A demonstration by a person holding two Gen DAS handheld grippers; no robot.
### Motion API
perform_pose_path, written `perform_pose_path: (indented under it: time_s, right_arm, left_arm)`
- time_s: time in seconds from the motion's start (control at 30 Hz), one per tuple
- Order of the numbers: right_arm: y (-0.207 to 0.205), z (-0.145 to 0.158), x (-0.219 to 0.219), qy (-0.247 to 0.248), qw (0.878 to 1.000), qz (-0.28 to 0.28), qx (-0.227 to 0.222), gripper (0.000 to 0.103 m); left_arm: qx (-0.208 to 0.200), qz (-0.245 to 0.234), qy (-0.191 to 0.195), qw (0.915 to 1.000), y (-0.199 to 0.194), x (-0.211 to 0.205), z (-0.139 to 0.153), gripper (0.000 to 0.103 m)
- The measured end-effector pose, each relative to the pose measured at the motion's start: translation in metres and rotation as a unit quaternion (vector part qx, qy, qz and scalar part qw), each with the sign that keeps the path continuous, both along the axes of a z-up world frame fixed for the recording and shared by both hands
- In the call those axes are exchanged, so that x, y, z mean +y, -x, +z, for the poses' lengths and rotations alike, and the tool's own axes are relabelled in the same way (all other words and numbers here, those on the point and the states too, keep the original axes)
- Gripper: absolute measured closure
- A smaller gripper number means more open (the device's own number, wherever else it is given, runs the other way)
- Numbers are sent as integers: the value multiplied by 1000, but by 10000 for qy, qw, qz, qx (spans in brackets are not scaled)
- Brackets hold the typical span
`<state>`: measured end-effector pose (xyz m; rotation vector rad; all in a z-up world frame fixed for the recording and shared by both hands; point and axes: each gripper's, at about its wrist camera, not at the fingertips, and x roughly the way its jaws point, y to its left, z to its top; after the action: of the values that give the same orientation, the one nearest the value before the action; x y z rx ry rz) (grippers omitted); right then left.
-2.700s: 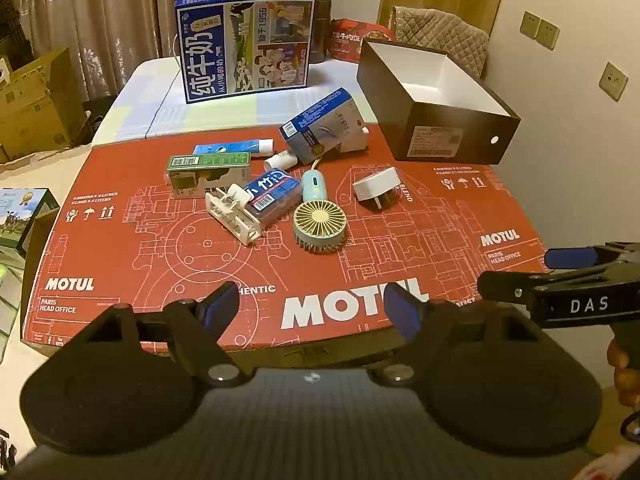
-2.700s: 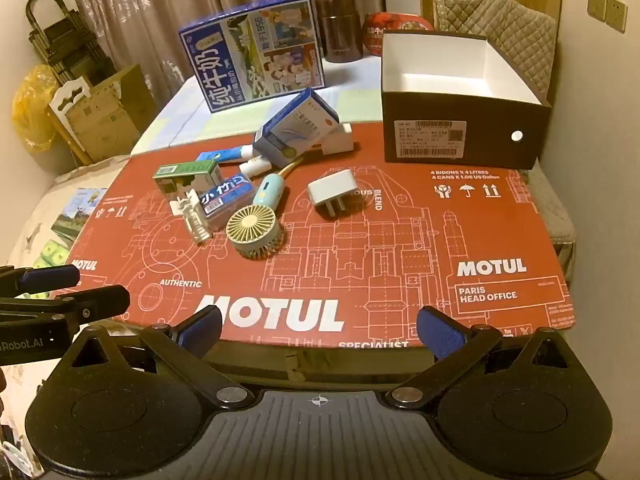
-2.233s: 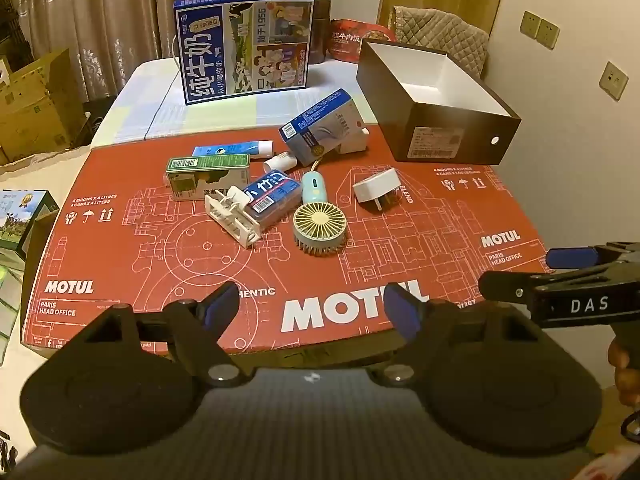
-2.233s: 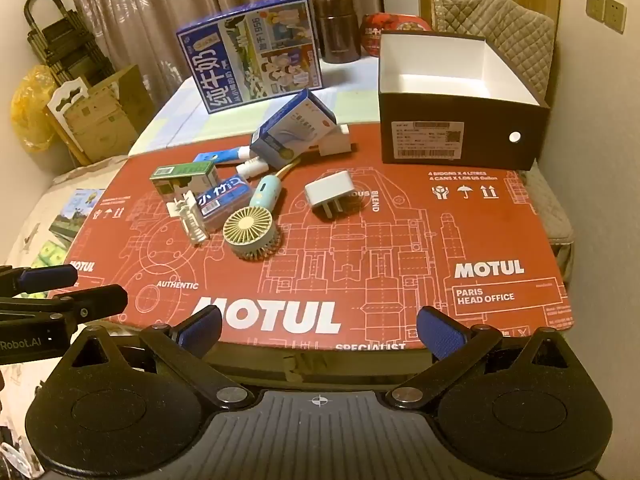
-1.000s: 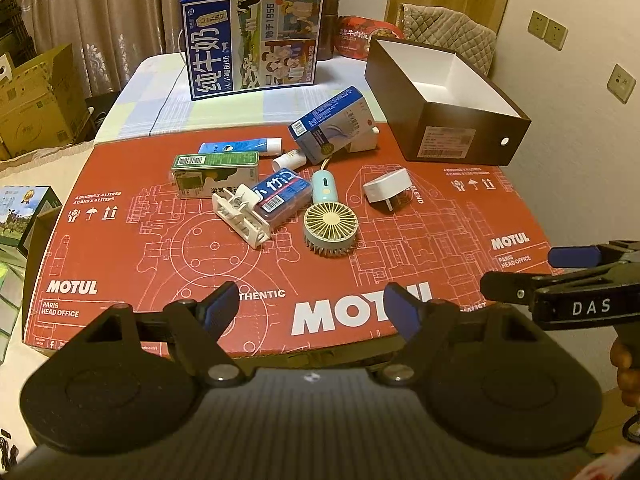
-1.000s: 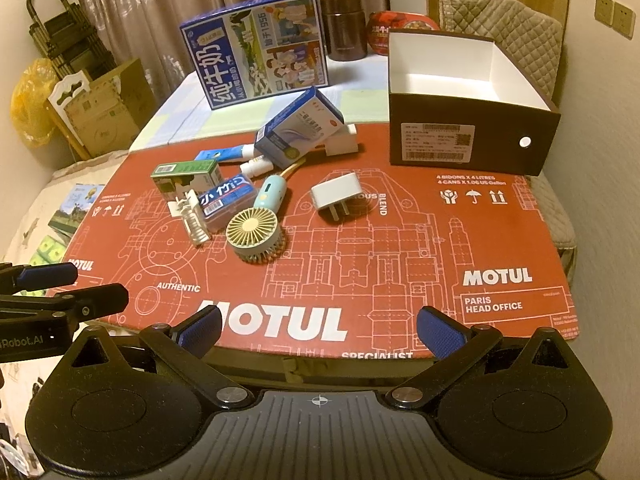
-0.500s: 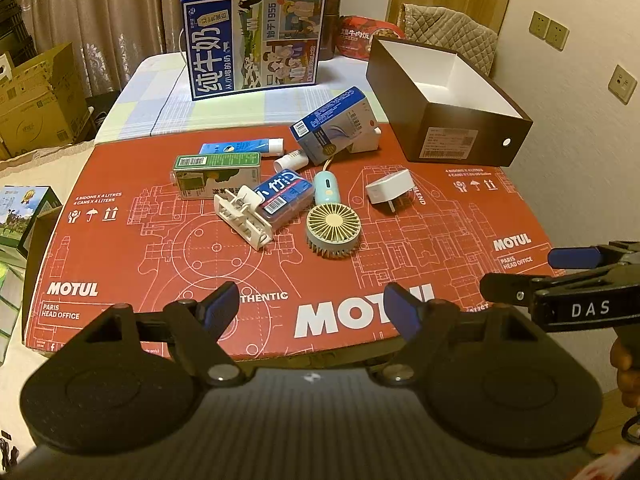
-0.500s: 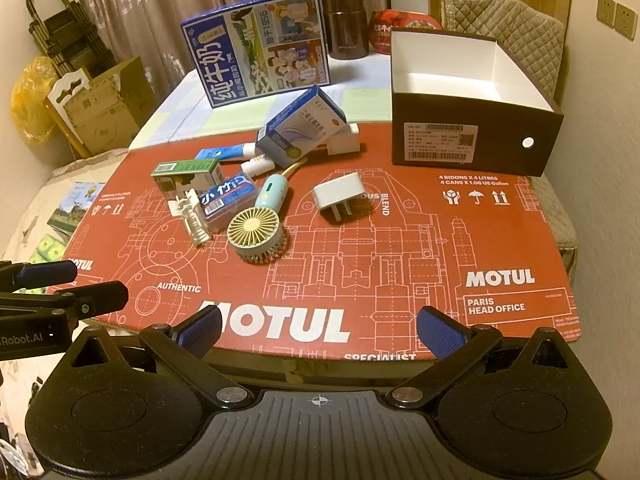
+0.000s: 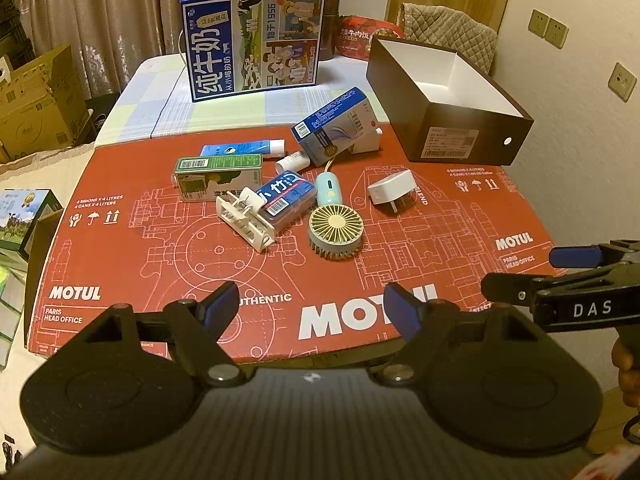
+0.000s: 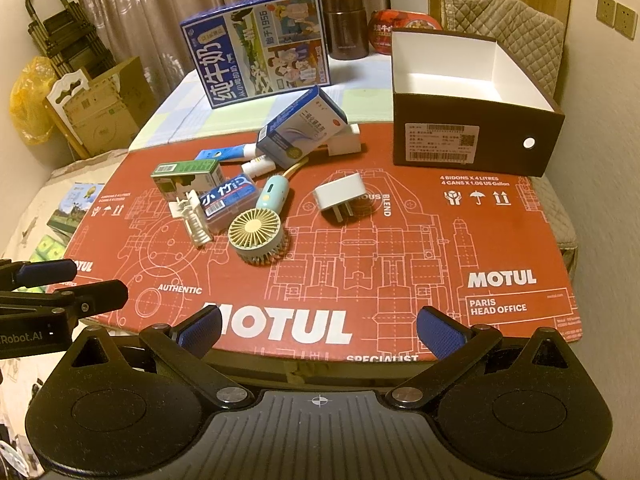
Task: Organize rigid objects
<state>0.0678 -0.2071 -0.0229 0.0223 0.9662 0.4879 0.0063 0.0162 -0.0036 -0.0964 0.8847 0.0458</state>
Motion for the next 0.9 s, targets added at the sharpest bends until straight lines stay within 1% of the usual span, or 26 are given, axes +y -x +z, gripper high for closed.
perform_pose_path:
  time_s: [0.17,0.43,0.9]
  right_arm:
    - [0,-2,1,-26,10000,-43,6,2]
    - [3,-1,-1,-74,9999,-145,3,2]
    - [2,-1,1,-173,9994,-313,-33,2]
  left_arm:
    - [4,-61,-44,10000,-3,4,0,26]
    - [-3,-166,-105,9998,-5,-2,2,26]
    - [51,-354,-39,9994,-11,7,-4,26]
